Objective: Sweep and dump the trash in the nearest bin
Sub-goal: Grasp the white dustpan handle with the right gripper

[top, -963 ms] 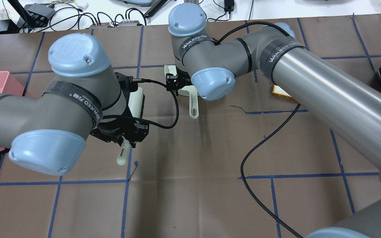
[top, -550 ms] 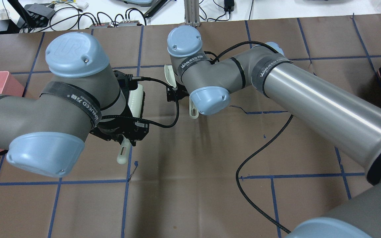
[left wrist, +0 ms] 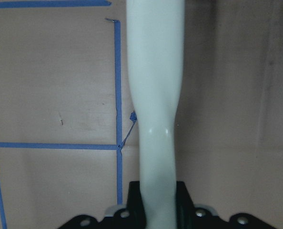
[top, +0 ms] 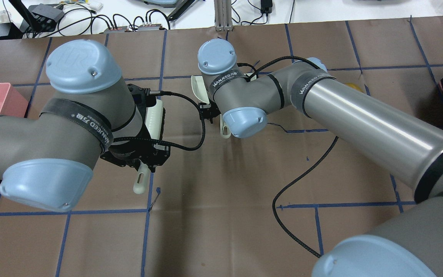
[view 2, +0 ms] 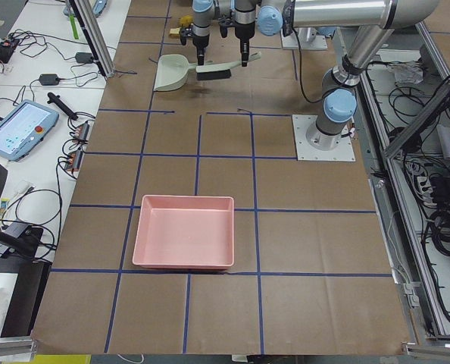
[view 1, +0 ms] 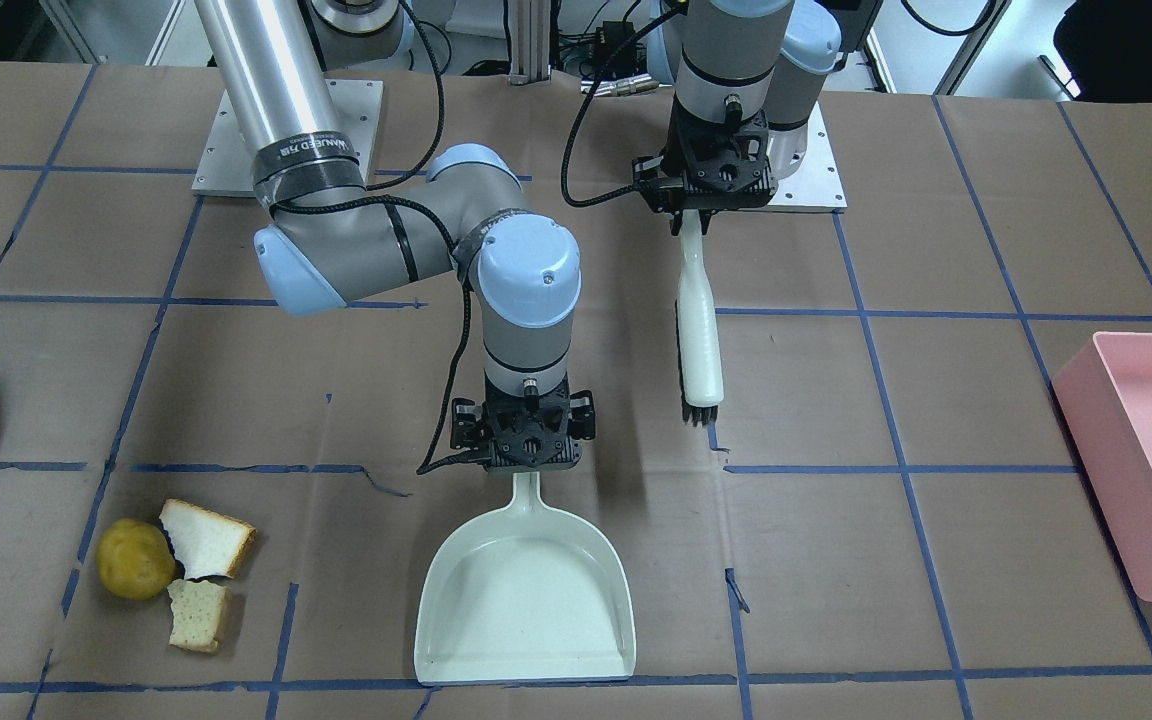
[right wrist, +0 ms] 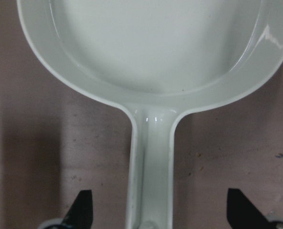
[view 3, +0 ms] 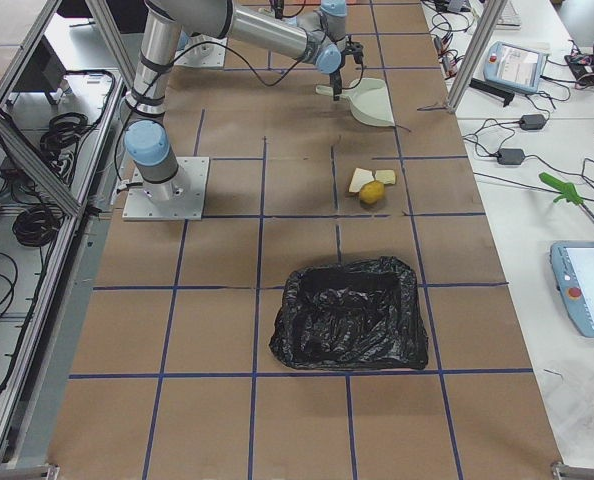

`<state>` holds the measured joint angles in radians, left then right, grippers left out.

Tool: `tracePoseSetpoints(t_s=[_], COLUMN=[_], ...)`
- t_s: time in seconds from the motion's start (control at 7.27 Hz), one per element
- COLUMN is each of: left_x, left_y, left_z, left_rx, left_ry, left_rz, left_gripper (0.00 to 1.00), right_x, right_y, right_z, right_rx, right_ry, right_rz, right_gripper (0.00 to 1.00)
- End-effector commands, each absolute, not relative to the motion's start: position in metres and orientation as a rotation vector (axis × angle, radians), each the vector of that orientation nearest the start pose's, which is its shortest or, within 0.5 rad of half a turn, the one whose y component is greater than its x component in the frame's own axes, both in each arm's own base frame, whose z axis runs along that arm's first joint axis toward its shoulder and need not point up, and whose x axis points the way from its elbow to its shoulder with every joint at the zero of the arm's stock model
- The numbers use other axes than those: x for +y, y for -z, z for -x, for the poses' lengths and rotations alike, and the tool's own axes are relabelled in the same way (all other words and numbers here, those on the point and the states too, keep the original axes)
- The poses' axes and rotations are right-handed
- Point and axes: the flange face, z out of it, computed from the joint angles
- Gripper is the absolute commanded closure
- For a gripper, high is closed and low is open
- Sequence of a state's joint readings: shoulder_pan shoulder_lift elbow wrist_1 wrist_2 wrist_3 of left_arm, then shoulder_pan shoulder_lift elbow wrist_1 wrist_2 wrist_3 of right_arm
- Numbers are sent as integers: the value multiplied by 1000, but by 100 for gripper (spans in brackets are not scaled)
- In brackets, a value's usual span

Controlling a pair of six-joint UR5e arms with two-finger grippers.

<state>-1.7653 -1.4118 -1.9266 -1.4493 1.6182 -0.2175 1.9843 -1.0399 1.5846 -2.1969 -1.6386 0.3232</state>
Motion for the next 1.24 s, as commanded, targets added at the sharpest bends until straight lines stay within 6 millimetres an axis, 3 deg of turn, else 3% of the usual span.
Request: tracePoseSetpoints(t_s=[0.0,0.41,0.83,1.1], left_x=[-373,-357,-357,-357], left_y=[-399,-384,-383,-383], left_z=[198,192,191,190], left_rx=[3076,3064,3063,3065], left_ry=[-101,-165,-170,-171], left_rz=[56,68,66,68], left_gripper=[100,100,100,100], right_x=[-553,-553,-554,-554], right_y=[-231,-231,-232,-232], right_z=[-382,-382,-382,-382], right_rx=[3170,3170,3171,3171], right_ry=[152,152,155,155], right_rz=[137,137,151,151], right_gripper=[0,0,34,50])
